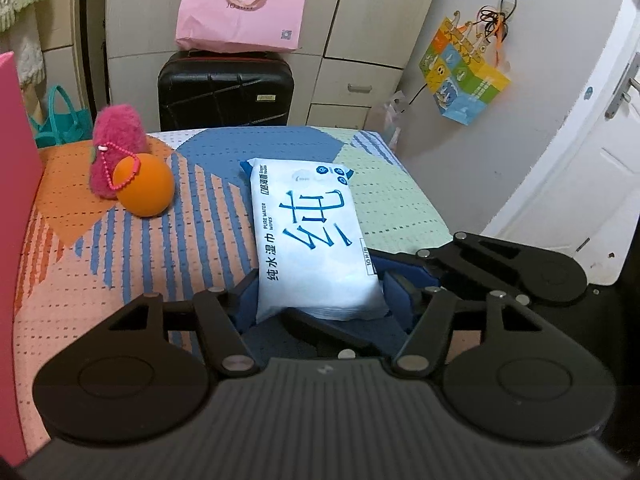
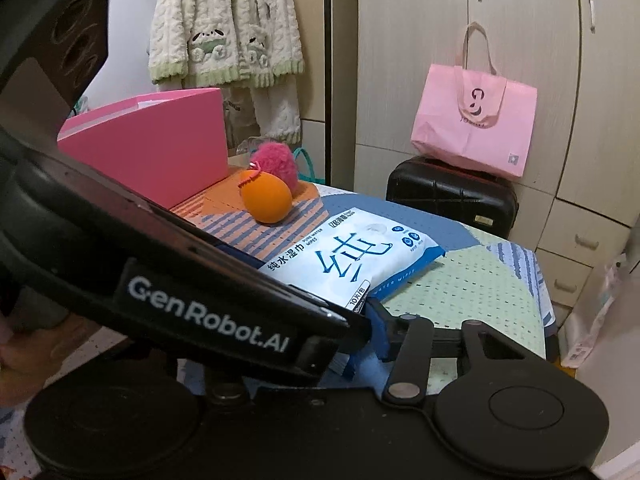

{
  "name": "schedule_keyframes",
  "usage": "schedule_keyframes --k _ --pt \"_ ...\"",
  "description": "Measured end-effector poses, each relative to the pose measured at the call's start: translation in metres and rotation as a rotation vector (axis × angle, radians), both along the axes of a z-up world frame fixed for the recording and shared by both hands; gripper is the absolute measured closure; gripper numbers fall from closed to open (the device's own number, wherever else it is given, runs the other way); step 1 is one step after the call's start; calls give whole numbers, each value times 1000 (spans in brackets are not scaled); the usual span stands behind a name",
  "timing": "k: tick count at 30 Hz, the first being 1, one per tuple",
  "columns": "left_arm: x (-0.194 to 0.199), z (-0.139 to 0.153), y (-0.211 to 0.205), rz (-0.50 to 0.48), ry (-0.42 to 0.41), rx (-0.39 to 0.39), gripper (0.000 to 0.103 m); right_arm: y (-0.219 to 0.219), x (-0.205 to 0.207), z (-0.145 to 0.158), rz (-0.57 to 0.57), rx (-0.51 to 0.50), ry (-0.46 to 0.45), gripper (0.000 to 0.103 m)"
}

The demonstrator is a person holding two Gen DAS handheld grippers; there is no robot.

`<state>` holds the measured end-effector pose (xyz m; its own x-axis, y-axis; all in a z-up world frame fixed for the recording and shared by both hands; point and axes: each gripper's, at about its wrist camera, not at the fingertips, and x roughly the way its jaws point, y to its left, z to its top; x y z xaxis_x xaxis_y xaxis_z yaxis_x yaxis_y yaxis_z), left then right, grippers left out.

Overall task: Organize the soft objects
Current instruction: 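Close the left tool on the white wet-wipes pack, then lift the wet-wipes pack with the left tool and carry it over the box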

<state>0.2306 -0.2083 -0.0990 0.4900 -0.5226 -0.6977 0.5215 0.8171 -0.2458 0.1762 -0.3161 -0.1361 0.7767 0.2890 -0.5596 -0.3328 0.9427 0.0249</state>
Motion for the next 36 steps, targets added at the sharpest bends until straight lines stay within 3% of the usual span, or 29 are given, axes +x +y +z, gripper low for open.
schedule_keyframes --k 8,14,26,36 --pt "-29 15 4 16 -15 54 41 8 -27 11 -31 52 -20 47" --pt "-53 22 12 9 -28 51 41 14 -48 15 -46 81 -15 47" --pt "-108 47 34 -51 -56 26 41 35 -104 41 -79 37 -49 47" --pt "-155 65 75 -59 -86 -18 41 66 -154 68 -33 -17 -81 48"
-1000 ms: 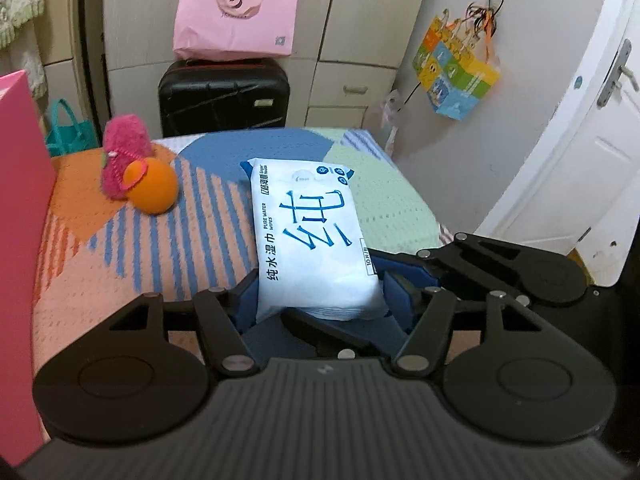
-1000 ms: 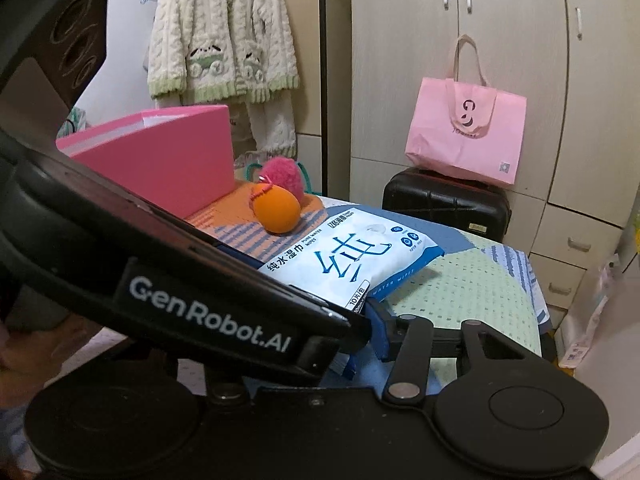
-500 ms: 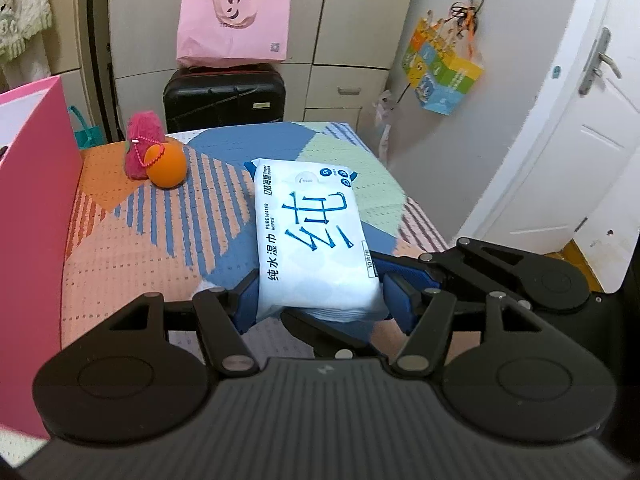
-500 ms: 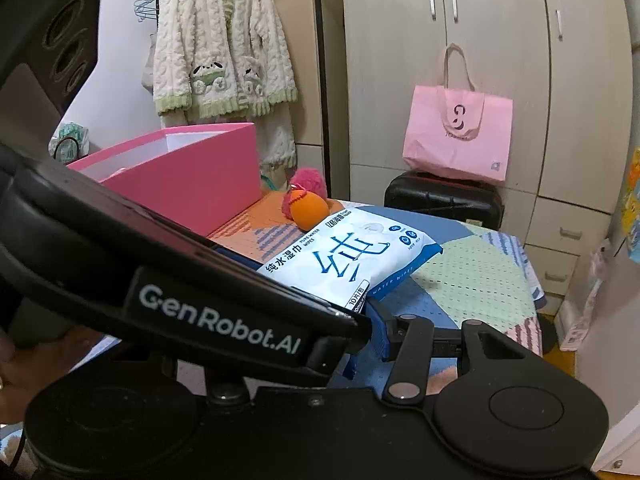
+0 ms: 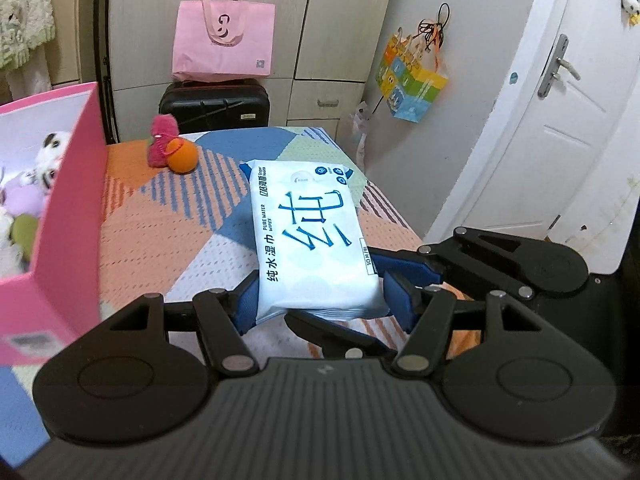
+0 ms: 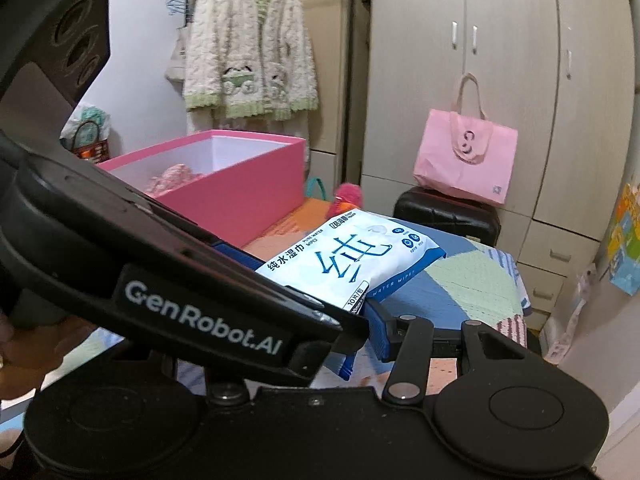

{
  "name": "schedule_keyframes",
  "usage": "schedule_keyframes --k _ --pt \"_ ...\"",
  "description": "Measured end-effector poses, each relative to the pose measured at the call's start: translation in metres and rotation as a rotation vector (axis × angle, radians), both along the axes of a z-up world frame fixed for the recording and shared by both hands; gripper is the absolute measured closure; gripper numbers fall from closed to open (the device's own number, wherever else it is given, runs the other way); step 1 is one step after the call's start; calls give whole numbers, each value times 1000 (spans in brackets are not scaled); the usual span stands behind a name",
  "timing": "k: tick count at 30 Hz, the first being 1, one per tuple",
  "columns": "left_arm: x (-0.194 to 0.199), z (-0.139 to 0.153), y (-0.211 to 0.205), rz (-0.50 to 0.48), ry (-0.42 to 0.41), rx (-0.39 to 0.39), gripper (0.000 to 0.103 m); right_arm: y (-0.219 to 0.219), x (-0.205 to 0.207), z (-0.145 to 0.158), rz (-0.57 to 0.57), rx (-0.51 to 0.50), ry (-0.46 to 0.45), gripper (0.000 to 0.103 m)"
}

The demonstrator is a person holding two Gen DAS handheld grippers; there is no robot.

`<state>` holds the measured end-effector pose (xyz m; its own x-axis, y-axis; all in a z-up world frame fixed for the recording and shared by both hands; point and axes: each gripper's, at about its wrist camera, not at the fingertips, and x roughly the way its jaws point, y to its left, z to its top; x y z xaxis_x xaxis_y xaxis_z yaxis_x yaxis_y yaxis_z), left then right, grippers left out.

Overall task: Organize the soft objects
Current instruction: 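Lift the wet-wipes pack with the left tool and carry it over the box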

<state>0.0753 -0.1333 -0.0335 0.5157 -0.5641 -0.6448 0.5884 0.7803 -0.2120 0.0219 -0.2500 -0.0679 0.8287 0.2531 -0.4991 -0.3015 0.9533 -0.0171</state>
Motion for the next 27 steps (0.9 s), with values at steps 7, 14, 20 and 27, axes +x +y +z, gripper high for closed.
schedule_keyframes --k 7,14,20,27 --pt "-20 25 39 -9 -29 -58 40 28 -22 22 47 -37 -37 47" --pt "-27 50 72 26 -89 -62 40 53 -21 49 106 -36 -82 47" --pt "-18 65 105 95 -112 -78 40 85 -4 63 168 -35 -115 45" --pt "10 67 148 197 -102 -129 39 121 31 75 249 1 -106 44"
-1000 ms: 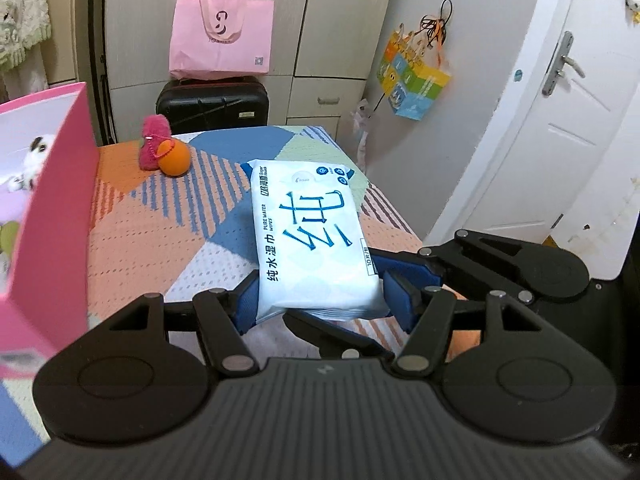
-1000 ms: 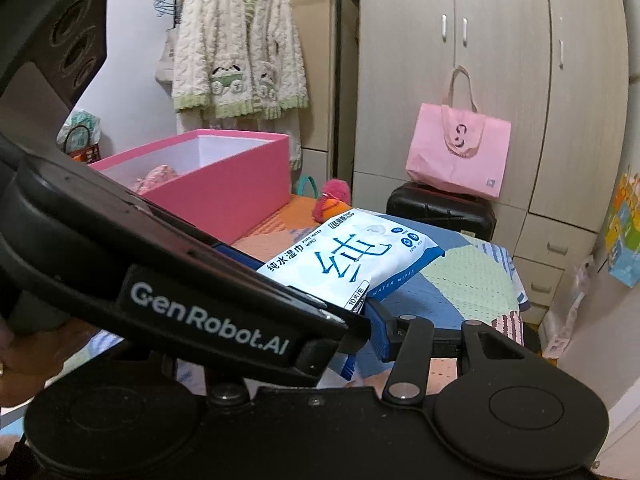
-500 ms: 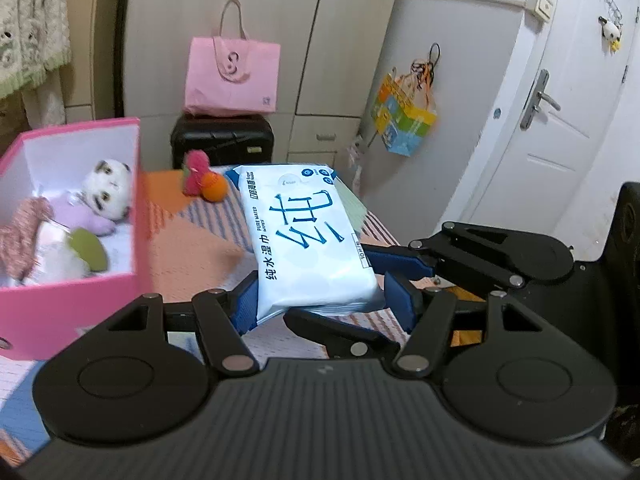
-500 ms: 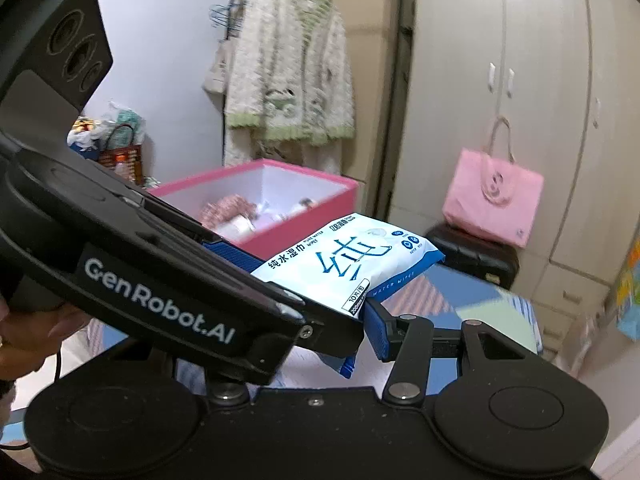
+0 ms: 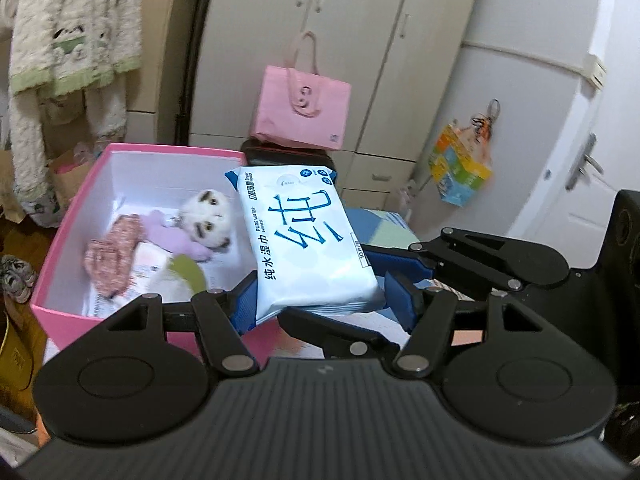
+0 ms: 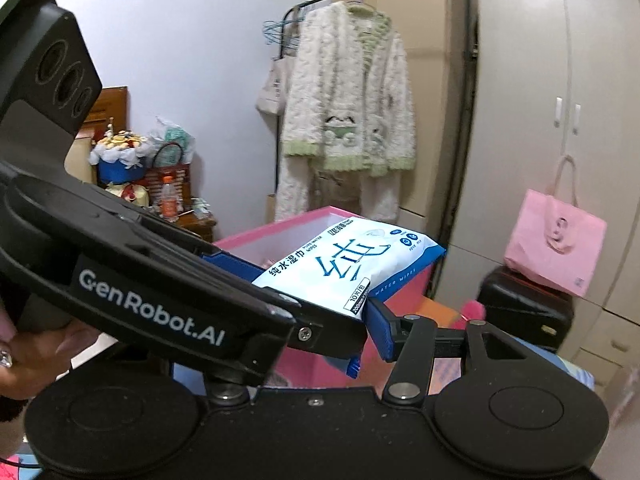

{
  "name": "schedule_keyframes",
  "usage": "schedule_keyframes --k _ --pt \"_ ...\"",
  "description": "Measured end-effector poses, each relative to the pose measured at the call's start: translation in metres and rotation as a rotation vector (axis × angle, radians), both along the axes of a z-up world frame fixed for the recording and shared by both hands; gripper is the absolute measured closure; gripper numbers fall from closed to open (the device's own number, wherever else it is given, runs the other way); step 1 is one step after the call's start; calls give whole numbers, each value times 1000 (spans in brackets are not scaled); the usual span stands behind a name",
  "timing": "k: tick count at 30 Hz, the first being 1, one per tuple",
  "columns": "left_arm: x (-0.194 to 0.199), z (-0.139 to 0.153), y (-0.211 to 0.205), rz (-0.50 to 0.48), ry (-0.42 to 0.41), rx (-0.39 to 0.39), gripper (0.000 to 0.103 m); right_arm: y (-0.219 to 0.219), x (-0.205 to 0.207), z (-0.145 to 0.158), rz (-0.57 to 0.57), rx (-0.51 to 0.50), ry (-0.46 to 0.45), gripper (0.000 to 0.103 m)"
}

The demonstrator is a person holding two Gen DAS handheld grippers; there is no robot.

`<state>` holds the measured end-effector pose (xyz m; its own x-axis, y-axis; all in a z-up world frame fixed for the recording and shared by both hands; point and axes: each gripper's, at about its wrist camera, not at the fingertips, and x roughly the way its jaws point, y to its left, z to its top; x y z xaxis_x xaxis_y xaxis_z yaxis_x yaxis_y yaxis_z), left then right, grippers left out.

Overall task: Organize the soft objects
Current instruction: 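Lift the wet-wipes pack with the left tool and carry it over the box, then lower the wet-wipes pack into the box and open the left tool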

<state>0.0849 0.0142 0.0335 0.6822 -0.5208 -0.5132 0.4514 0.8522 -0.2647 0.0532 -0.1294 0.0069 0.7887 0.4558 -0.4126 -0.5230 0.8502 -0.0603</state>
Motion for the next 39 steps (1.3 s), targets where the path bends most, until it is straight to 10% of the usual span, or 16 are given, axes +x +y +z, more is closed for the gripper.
schedule_keyframes --k 19,39 --pt "93 -45 45 49 179 -53 38 51 98 -30 32 -15 158 42" --pt "69 -39 62 110 154 -5 29 59 63 -18 37 -149 75 35"
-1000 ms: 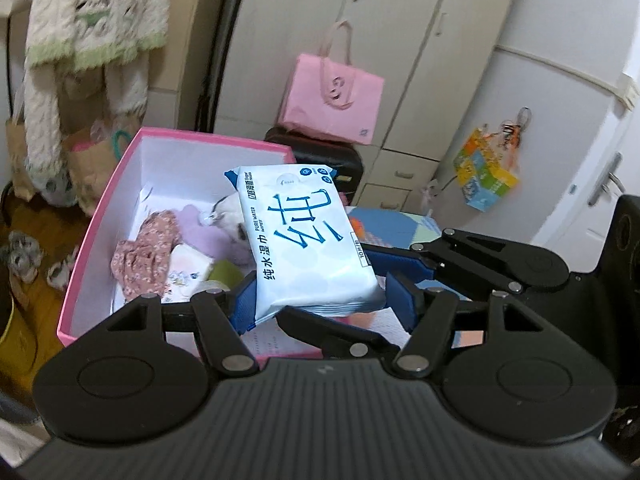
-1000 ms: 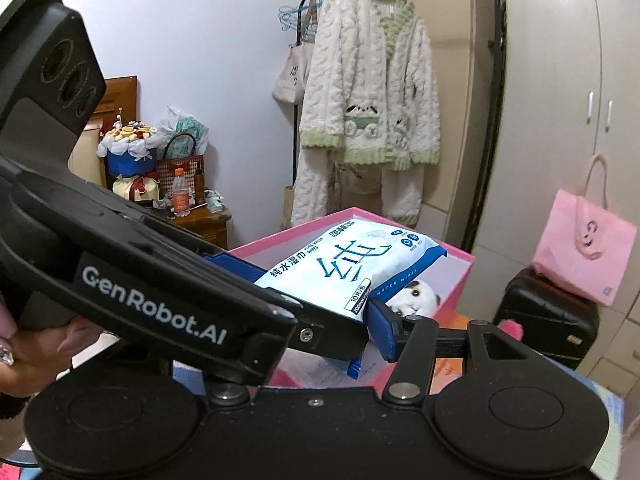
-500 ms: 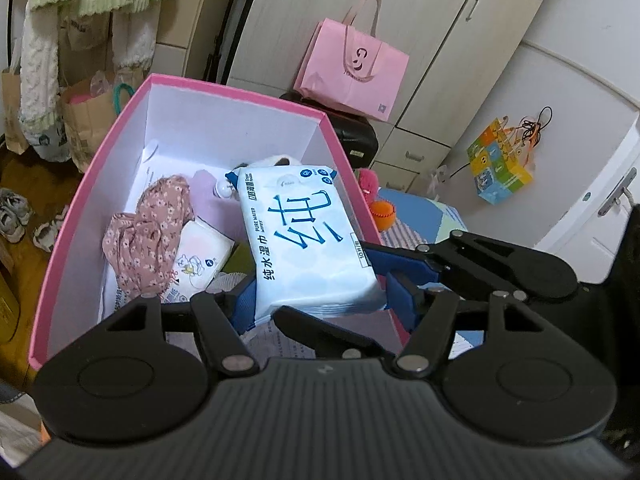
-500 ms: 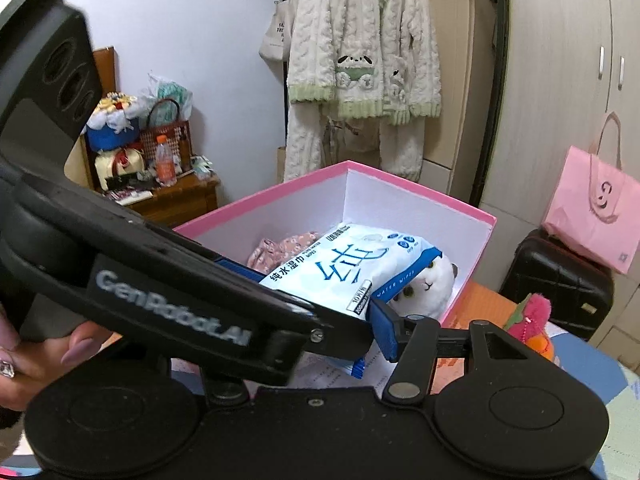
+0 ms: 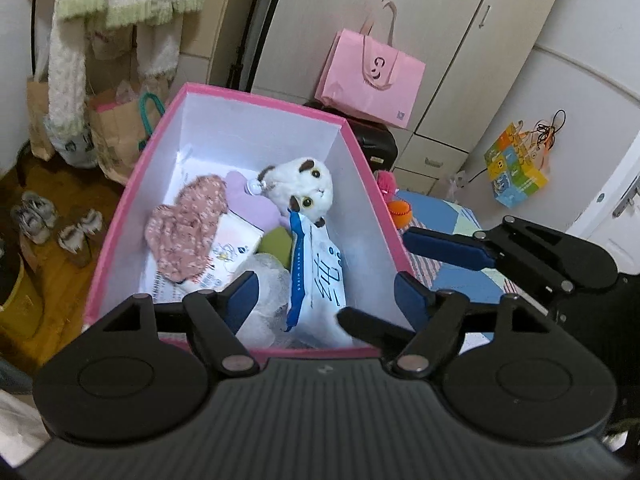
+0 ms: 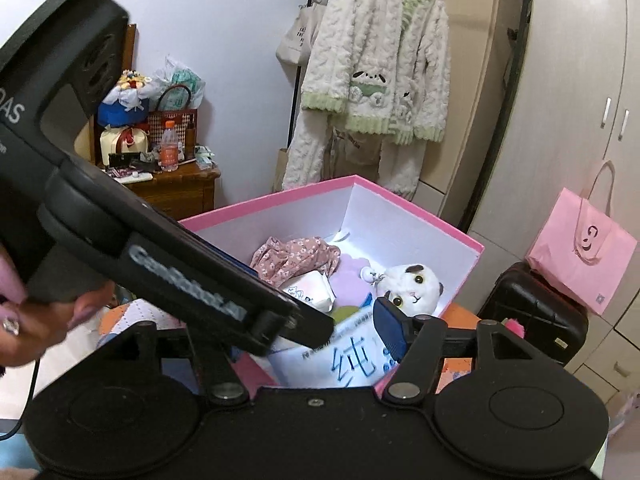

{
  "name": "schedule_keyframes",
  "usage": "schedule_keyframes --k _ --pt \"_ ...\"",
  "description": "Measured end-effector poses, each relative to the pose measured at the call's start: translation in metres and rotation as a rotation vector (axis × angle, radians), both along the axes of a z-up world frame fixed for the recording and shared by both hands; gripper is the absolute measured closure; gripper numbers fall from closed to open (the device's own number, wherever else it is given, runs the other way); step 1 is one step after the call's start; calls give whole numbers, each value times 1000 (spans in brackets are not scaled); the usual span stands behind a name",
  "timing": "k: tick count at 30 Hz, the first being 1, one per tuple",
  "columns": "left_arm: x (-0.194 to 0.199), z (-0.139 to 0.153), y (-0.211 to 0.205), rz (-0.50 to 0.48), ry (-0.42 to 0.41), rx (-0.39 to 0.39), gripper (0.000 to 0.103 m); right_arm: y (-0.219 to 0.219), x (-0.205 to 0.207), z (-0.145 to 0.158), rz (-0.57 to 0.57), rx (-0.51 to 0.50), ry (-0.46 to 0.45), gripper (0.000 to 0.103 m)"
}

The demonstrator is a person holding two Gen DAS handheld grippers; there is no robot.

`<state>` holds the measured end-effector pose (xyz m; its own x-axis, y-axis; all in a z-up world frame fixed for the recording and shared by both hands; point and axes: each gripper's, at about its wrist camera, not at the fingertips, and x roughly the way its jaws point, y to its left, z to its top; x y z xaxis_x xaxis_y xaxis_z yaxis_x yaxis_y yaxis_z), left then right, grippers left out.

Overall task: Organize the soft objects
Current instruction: 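Lower the wet-wipes pack into the box and open the left tool, then withdraw the left tool while the right tool moves toward the pink fuzzy keychain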

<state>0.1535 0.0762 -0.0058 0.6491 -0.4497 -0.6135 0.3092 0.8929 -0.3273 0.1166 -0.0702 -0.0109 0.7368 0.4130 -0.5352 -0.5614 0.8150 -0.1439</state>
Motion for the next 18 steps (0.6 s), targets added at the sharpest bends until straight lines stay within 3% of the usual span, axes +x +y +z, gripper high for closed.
schedule_keyframes --k 7,18 --pt "-37 31 -2 -12 -89 73 27 -14 -21 16 -11 15 -21 34" --pt "-75 61 -14 -70 -157 101 25 -42 -57 41 -2 27 -53 33"
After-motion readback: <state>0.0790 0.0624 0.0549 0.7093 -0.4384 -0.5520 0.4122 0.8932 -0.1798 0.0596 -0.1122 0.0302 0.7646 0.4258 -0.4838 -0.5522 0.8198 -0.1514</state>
